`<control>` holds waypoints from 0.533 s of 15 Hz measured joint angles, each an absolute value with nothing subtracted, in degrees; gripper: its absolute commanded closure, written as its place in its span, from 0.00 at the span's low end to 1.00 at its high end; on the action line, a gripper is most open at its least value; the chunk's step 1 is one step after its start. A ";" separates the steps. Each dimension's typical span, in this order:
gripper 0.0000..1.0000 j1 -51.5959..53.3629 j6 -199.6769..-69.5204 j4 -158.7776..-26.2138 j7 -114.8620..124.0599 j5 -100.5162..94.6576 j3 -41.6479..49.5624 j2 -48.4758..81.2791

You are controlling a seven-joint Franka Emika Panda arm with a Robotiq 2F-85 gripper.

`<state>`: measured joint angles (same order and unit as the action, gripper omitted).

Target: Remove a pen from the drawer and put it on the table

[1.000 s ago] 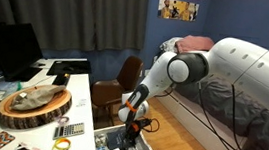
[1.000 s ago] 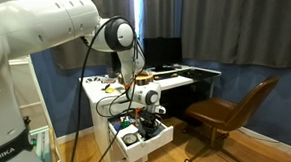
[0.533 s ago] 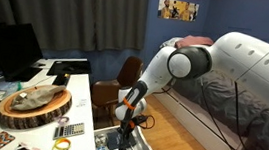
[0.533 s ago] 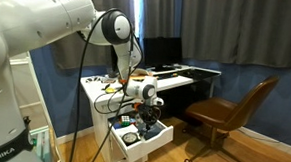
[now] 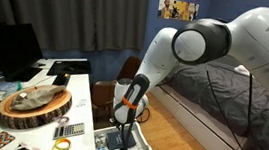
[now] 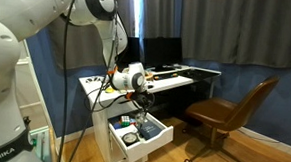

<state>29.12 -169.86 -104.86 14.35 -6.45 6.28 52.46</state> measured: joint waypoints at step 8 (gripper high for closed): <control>0.97 41.64 -186.61 -122.57 12.19 -6.29 14.94 41.54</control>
<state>41.64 -186.61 -122.57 12.19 -6.29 14.94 41.54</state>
